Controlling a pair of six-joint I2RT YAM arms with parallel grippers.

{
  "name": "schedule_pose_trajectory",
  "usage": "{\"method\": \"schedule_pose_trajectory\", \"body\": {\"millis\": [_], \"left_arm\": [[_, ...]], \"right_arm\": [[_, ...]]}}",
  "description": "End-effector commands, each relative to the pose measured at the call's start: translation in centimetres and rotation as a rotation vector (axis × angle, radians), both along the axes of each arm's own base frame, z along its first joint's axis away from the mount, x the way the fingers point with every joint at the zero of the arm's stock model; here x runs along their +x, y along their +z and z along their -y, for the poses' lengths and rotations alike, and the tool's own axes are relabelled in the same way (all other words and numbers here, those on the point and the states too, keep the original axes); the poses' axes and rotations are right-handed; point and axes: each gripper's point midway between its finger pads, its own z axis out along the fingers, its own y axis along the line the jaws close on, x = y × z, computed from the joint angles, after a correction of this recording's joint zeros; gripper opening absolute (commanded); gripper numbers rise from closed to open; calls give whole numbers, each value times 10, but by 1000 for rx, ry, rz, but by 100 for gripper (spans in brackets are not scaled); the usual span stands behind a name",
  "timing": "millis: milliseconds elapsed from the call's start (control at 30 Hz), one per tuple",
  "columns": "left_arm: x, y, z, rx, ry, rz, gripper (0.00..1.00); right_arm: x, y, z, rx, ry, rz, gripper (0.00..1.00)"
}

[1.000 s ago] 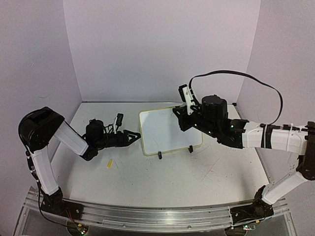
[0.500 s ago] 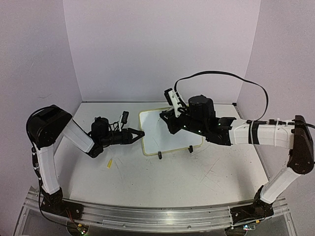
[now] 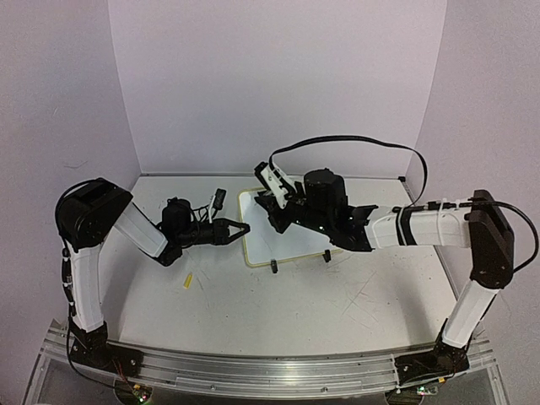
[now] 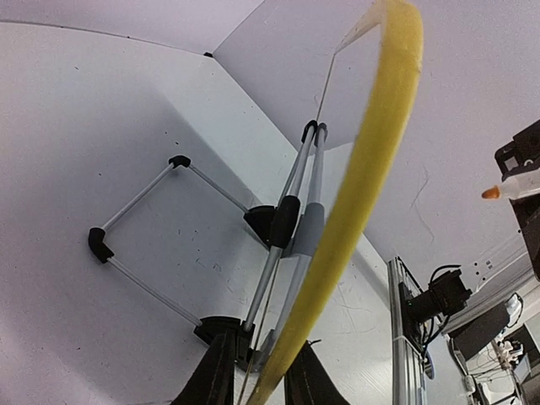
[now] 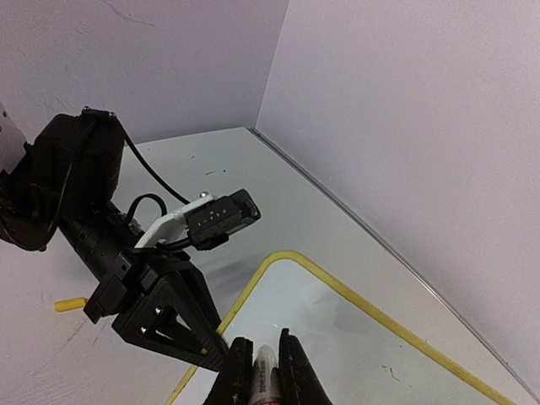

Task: Write a sentence on the whiteboard
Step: Hold the whiteboard at the center of the board, then write a sentence on the whiteboard.

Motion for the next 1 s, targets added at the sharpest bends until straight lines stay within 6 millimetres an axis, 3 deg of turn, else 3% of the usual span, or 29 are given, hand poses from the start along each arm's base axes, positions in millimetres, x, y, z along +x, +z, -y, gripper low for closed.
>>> {"method": "schedule_pose_trajectory", "body": {"millis": [0, 267, 600, 967], "left_arm": [[3, 11, 4, -21, -38, 87, 17], [2, 2, 4, 19, -49, 113, 1], [0, -13, 1, 75, -49, 142, 0], [1, -13, 1, 89, -48, 157, 0]], "right_arm": [[9, 37, -17, 76, 15, 102, 0], [17, 39, -27, 96, 6, 106, 0], [25, 33, -23, 85, -34, 115, 0], [33, 22, -26, 68, -63, 101, 0]]}}
